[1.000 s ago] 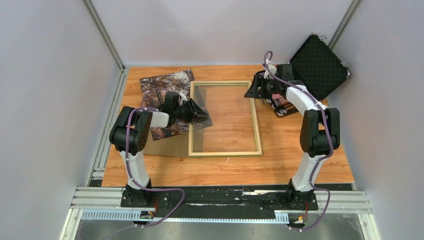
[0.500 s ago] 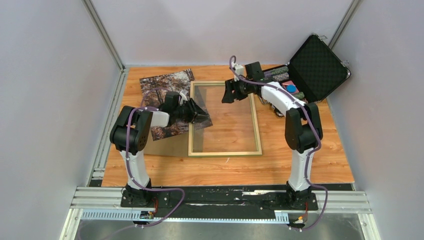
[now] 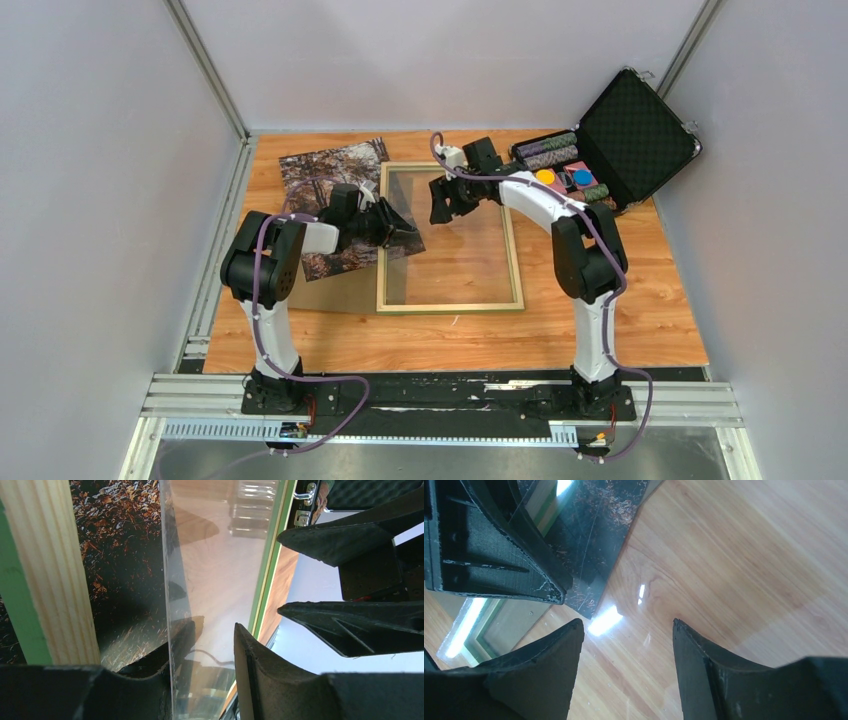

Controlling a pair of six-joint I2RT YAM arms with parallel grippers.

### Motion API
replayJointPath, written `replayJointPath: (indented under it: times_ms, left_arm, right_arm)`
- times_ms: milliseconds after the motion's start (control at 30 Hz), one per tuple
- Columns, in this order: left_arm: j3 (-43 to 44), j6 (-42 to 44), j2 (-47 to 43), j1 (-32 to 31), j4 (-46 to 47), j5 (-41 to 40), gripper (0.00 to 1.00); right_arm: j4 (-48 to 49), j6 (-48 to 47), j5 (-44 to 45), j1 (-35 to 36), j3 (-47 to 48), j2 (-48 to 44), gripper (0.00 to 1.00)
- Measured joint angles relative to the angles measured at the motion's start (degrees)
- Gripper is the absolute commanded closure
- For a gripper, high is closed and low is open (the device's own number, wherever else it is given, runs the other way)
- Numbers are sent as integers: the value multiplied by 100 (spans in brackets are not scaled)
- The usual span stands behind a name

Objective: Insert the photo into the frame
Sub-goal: Place the photo frame item in the photo frame.

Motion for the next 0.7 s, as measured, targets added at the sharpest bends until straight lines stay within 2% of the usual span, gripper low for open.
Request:
replayJointPath:
  times_ms: [500,700]
  left_arm:
    - [9,15,0,0,-46,0,56]
    - [11,50,0,0,-70,2,52]
  right_arm:
    - [-17,-9,0,37,-2,330,37]
    - [-22,-11,66,37,-7,332,37]
